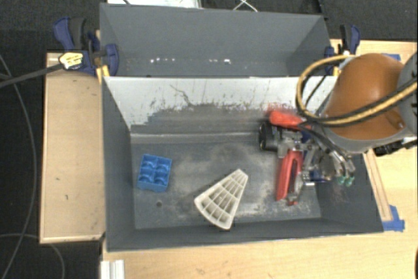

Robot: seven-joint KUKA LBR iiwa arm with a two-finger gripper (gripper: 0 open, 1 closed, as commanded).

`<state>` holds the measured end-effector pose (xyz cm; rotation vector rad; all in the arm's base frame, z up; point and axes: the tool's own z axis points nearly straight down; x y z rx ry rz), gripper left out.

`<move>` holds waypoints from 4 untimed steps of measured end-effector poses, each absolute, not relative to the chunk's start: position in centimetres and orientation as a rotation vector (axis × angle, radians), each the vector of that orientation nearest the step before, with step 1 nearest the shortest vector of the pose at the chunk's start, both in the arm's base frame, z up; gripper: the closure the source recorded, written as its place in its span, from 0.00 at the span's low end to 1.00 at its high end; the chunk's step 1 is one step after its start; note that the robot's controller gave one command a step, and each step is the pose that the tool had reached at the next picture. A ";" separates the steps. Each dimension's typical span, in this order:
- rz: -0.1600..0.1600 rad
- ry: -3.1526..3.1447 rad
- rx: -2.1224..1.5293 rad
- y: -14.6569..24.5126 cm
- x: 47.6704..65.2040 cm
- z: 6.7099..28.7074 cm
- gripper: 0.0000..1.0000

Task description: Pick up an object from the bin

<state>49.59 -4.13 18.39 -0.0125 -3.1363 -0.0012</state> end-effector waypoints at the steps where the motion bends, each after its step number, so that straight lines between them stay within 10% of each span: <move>1: 0.000 -3.144 -0.008 -4.1 49.8 18.7 0.00; 2: -0.006 -3.021 0.835 -7.5 52.5 6.9 0.00; 3: 0.001 -3.051 0.770 -9.7 52.3 15.0 0.00; 4: -0.012 -2.935 1.116 -8.1 54.6 10.0 0.00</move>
Offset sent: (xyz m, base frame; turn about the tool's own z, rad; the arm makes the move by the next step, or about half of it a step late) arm 0.0309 -0.0344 -0.1139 -0.5494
